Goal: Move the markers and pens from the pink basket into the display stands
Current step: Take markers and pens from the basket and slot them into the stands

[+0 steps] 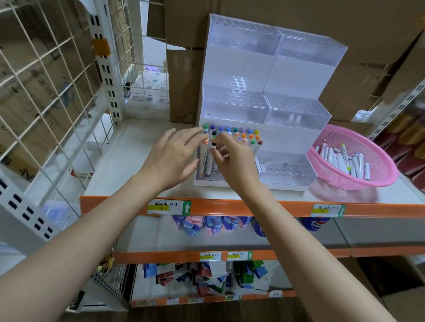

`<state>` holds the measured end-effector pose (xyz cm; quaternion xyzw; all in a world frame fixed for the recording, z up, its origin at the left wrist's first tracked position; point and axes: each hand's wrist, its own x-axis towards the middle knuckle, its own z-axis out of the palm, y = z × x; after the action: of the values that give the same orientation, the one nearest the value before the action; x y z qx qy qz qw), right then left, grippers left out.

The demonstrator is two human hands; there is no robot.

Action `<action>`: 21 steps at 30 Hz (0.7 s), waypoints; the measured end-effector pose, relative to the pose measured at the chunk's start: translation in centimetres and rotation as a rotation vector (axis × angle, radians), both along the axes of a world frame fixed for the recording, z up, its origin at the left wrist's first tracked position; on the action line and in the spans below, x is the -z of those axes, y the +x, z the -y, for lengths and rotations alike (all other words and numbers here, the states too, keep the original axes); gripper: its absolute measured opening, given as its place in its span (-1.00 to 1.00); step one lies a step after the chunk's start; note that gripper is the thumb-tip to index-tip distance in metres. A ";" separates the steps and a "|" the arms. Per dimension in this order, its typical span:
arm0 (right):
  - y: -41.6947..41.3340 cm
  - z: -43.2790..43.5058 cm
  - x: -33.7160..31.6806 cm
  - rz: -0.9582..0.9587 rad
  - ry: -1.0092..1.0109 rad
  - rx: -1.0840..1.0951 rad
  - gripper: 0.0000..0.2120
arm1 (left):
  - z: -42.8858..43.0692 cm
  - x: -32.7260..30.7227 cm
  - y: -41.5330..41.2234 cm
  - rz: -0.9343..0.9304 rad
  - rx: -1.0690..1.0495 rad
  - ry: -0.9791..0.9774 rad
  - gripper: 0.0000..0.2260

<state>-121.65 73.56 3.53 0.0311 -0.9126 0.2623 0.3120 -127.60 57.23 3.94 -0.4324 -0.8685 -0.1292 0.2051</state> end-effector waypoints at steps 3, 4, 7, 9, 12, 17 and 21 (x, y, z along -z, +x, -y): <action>0.0 -0.3 -0.2 0.016 -0.006 -0.009 -0.91 | 0.1 -0.2 0.0 0.011 -0.002 -0.014 -0.48; 0.1 -0.5 -0.2 0.024 0.005 -0.014 -0.88 | 0.1 -0.3 0.1 0.012 -0.001 -0.014 -0.48; 0.4 -0.9 -0.6 -0.015 0.052 -0.028 -0.79 | -0.1 -1.0 0.0 0.012 0.004 0.002 -0.47; 0.7 -1.4 -1.0 -0.101 0.076 -0.026 -0.81 | -0.6 -1.7 0.1 0.006 0.017 0.026 -0.46; 1.1 -2.9 -1.7 -0.114 0.122 0.023 -0.79 | -2.0 -3.0 0.3 -0.007 0.047 0.056 -0.47; 2.6 -6.8 -1.8 0.026 0.198 0.142 -0.63 | -6.0 -4.1 1.3 -0.020 0.095 0.008 -0.43; 4.8 -10.6 -1.7 0.110 0.189 0.230 -0.57 | -10.1 -4.2 2.4 0.013 0.151 -0.041 -0.42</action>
<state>-116.84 84.13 5.19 -0.0590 -0.9465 0.1391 0.2851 -125.17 67.38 8.14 -0.5001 -0.8370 -0.1294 0.1803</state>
